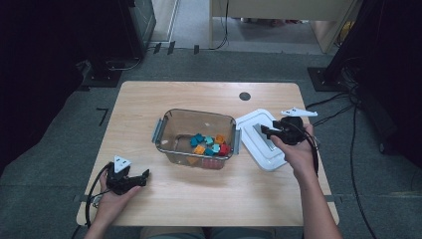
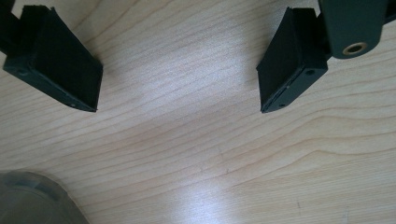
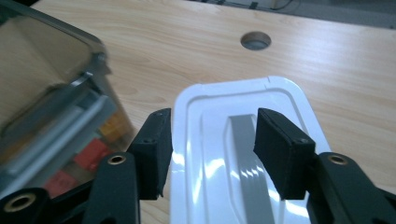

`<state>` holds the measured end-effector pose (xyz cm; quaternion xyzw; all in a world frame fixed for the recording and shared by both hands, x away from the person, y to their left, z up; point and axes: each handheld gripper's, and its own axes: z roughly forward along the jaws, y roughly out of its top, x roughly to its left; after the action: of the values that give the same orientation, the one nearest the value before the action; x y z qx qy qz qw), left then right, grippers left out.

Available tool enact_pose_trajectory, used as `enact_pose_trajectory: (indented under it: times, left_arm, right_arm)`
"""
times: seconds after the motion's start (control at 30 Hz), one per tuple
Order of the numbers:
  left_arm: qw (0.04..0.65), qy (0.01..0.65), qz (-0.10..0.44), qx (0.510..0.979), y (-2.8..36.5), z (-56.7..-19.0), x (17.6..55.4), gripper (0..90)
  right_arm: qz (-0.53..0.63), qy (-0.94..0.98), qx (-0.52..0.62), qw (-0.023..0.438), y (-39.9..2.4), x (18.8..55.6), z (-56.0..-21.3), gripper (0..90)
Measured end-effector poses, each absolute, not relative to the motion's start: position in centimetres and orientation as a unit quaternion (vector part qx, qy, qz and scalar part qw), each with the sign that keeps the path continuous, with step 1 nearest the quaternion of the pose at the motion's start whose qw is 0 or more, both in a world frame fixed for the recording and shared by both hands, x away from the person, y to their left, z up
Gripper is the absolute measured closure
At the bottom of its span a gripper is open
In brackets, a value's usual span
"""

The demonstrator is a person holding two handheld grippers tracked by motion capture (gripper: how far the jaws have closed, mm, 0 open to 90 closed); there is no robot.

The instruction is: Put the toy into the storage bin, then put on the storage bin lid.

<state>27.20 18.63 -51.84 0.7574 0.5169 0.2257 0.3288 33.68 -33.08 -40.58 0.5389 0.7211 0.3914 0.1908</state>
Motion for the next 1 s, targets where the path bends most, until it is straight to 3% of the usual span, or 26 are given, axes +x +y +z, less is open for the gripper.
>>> enact_pose_trajectory:
  times: [0.4,0.83,1.0]
  left_arm:
    - [0.329,0.517,0.226,0.757,18.6,-51.8,27.2,13.8]
    - [0.329,0.517,0.226,0.757,18.6,-51.8,27.2,13.8]
    - [0.329,0.517,0.226,0.757,18.6,-51.8,27.2,13.8]
  right_arm:
    - [0.357,0.718,0.569,0.183,-34.3,35.5,-45.6,45.4]
    - [0.347,0.712,0.583,0.183,-34.4,37.2,-47.6,43.4]
    - [0.346,0.714,0.580,0.183,-34.5,37.5,-47.8,46.7]
